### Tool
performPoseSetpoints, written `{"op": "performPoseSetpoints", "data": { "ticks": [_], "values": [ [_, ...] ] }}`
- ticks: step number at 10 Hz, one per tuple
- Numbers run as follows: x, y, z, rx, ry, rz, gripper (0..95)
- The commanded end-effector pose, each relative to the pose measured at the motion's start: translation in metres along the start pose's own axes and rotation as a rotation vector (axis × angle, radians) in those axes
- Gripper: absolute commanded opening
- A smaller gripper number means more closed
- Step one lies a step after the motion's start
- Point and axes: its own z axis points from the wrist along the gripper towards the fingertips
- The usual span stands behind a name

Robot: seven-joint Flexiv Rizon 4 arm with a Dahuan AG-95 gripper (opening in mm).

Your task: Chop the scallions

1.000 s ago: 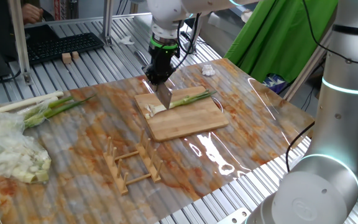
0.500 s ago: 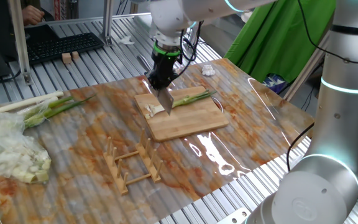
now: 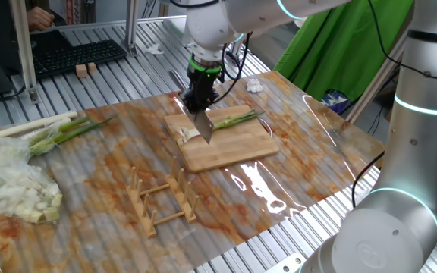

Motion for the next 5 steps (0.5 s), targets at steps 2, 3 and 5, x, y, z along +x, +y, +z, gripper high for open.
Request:
{"op": "performPoseSetpoints", "data": {
  "ticks": [2,3,5],
  "values": [
    [0.003,0.002,0.001,0.001,0.002,0.003,0.0],
    [0.003,0.003,0.003,0.001,0.003,0.003,0.0],
    [0.005,0.008,0.016,0.001,0.001,0.007,0.0]
  ]
}}
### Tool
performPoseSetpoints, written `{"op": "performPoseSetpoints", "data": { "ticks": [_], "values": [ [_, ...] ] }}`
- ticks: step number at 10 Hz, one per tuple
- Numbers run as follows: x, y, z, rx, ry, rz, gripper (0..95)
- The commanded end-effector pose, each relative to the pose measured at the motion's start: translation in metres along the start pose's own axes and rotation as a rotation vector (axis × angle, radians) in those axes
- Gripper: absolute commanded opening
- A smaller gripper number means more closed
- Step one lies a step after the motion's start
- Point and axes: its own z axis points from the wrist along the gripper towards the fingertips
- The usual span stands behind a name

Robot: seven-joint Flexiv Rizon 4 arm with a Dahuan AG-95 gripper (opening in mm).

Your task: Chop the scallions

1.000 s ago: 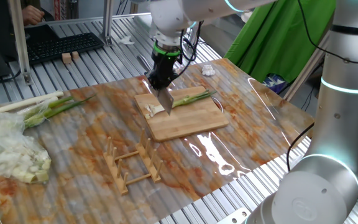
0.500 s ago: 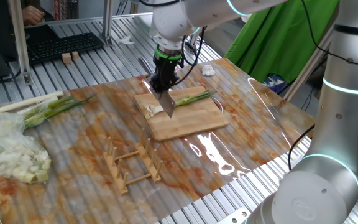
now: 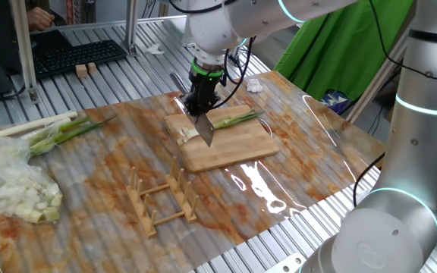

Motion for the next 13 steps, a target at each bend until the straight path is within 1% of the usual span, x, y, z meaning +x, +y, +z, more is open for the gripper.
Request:
{"op": "performPoseSetpoints", "data": {
  "ticks": [1,2,3,4,6,7,9,10,11,13],
  "values": [
    [-0.001,0.005,0.018,0.003,-0.007,-0.004,0.0],
    [-0.003,0.005,0.031,-0.005,-0.018,-0.007,0.0],
    [-0.008,0.008,0.052,0.002,-0.051,-0.018,0.0],
    [-0.009,0.009,0.055,-0.007,-0.049,-0.017,0.0],
    [-0.005,0.007,0.046,-0.002,-0.031,-0.014,0.0],
    [-0.004,0.007,0.045,-0.009,-0.035,-0.005,0.0],
    [-0.003,0.009,0.039,0.004,-0.025,0.002,0.0],
    [0.0,0.007,0.033,0.002,-0.011,0.011,0.0],
    [0.003,0.008,0.025,-0.007,0.001,0.022,0.0],
    [0.009,0.013,0.011,-0.001,0.004,0.04,0.0]
  ]
}}
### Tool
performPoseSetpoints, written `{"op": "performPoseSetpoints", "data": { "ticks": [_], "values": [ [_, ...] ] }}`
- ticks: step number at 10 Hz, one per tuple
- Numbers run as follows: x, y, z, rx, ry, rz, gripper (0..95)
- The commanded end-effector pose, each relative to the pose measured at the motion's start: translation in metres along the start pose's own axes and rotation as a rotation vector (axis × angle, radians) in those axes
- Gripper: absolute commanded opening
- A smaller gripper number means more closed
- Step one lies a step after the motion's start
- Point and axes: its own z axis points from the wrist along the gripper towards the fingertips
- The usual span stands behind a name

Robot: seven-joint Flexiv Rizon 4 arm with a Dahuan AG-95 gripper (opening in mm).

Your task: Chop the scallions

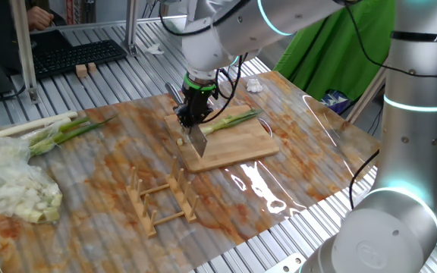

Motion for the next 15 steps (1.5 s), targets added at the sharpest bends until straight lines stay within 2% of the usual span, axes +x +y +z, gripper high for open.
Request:
{"op": "performPoseSetpoints", "data": {
  "ticks": [1,3,5,13,15],
  "values": [
    [0.005,0.0,-0.025,0.004,0.003,0.0,0.0],
    [0.004,-0.005,-0.033,-0.006,0.006,-0.011,0.0],
    [0.003,-0.014,-0.037,0.0,0.002,-0.043,0.0],
    [0.001,-0.017,-0.037,0.003,-0.005,-0.048,0.0],
    [-0.001,-0.016,-0.029,0.005,-0.003,-0.053,0.0]
  ]
}}
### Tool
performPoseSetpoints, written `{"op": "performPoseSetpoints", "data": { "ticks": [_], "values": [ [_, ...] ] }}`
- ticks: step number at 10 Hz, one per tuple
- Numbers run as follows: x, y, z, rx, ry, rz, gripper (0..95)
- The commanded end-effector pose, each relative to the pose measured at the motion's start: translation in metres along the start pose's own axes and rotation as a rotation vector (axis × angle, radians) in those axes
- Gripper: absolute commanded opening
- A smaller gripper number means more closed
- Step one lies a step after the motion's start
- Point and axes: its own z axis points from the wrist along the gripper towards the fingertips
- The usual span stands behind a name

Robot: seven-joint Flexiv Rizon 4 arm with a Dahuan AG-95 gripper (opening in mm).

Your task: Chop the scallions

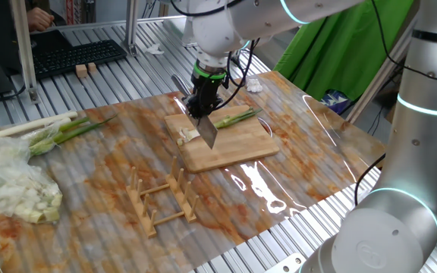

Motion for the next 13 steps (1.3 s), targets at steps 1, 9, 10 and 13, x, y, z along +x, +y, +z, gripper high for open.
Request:
{"op": "performPoseSetpoints", "data": {
  "ticks": [1,9,10,13],
  "values": [
    [-0.004,0.002,0.021,0.0,-0.006,-0.004,0.0],
    [-0.004,0.0,0.043,-0.005,-0.006,0.013,0.0],
    [0.001,0.0,0.031,-0.004,0.015,0.015,0.0],
    [0.013,0.007,-0.005,0.01,0.034,0.042,0.0]
  ]
}}
